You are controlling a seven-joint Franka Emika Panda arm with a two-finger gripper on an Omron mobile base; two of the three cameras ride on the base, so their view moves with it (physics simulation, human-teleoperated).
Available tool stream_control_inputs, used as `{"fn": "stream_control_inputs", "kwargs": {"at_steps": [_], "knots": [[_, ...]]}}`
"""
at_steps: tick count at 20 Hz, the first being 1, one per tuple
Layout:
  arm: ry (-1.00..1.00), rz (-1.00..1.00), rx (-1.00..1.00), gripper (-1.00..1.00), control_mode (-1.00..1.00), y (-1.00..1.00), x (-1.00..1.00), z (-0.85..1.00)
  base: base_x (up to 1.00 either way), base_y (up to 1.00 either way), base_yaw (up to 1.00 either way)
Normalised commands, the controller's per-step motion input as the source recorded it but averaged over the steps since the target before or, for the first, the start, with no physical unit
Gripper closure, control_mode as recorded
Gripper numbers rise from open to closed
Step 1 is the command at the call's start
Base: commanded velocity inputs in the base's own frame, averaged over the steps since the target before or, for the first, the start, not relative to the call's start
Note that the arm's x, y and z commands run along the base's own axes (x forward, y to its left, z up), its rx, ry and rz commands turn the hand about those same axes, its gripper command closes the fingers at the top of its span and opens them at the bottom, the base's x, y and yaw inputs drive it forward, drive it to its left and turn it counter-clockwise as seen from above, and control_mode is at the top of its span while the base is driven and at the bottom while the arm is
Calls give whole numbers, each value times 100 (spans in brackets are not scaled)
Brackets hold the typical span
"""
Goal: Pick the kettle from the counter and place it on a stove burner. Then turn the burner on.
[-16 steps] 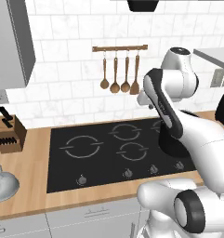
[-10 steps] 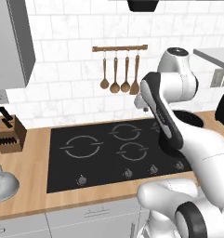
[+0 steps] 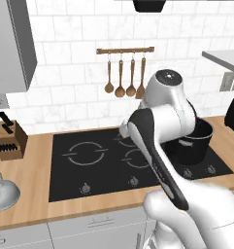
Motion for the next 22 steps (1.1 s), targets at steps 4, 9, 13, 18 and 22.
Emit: {"fn": "stream_control_inputs", "kwargs": {"at_steps": [4,9,13,18,22], "knots": [[-7,18,-10,-100,-100,100,-66,-1,0,0,0],[-3,17,-8,-100,-100,100,-55,-13,0,0,0],[-3,17,-5,-100,-100,100,-53,-14,0,0,0],[0,13,-5,-100,-100,100,-30,-15,0,0,0],[0,5,-1,-100,-100,100,-4,-2,0,0,0]]}}
